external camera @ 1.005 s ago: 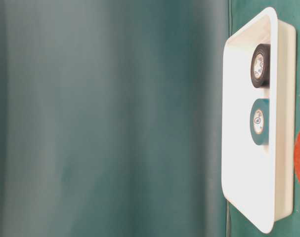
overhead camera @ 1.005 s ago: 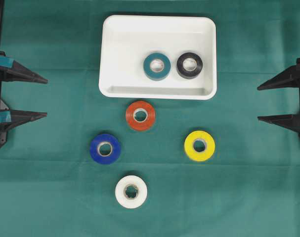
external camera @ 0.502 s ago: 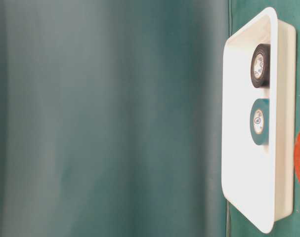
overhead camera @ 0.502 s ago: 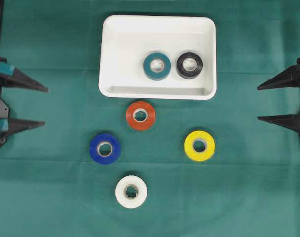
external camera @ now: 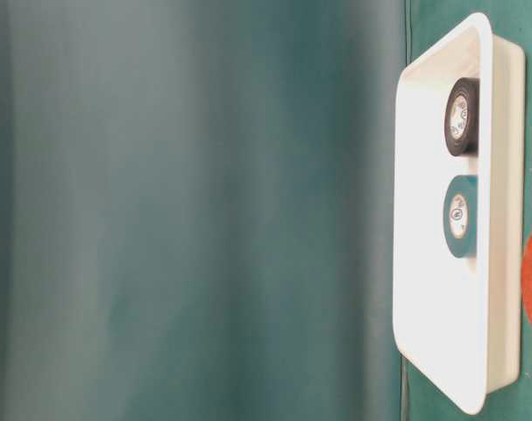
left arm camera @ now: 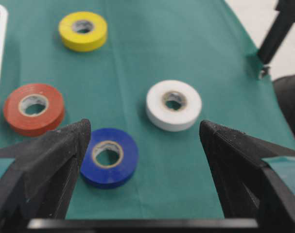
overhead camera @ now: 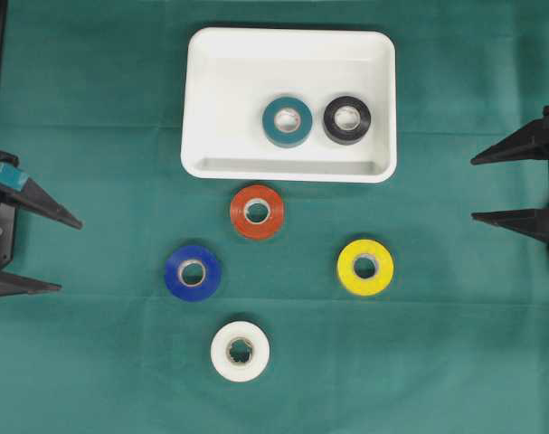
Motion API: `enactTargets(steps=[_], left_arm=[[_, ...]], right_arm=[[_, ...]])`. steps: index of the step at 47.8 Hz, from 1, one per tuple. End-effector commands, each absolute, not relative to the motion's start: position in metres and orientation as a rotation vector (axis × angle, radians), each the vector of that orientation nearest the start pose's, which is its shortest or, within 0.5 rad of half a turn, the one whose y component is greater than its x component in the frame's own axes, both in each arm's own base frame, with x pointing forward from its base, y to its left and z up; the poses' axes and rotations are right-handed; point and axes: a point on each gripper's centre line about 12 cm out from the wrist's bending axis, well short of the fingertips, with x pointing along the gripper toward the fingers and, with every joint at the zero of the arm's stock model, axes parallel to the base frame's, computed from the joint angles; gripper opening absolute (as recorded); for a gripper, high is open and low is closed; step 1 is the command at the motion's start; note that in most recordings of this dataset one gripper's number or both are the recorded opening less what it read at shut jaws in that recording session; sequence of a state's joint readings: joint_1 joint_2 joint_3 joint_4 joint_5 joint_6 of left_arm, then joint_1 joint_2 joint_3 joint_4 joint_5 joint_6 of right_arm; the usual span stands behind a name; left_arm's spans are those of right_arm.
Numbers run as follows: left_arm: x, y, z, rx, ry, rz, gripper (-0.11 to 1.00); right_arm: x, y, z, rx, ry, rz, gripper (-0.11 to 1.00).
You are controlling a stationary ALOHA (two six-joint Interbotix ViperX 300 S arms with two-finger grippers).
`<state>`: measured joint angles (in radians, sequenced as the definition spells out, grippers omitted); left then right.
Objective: Pick up the tape from a random location and place it into the white case.
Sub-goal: 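Move the left gripper over the blue tape roll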
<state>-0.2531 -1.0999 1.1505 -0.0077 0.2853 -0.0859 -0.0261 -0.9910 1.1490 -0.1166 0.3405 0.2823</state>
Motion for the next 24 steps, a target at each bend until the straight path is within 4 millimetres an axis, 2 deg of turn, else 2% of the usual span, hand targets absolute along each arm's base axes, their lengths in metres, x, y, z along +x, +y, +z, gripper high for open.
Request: enactTargets(steps=[1, 12, 24], left_arm=[[0.168, -0.044, 0.268, -0.050, 0.330, -0.242, 0.91], [0.181, -0.048, 0.260, -0.051, 0.334, -0.240, 0.91], [0.200, -0.055, 0.261, -0.050, 0.280, -0.254, 0.91]], right_arm=[[0.185, -0.009, 0.250, 0.168, 0.455, -0.099, 0.80], [0.186, -0.009, 0.251, 0.169, 0.450, -0.099, 0.80], [0.186, -0.009, 0.251, 0.166, 0.450, -0.100, 0.80]])
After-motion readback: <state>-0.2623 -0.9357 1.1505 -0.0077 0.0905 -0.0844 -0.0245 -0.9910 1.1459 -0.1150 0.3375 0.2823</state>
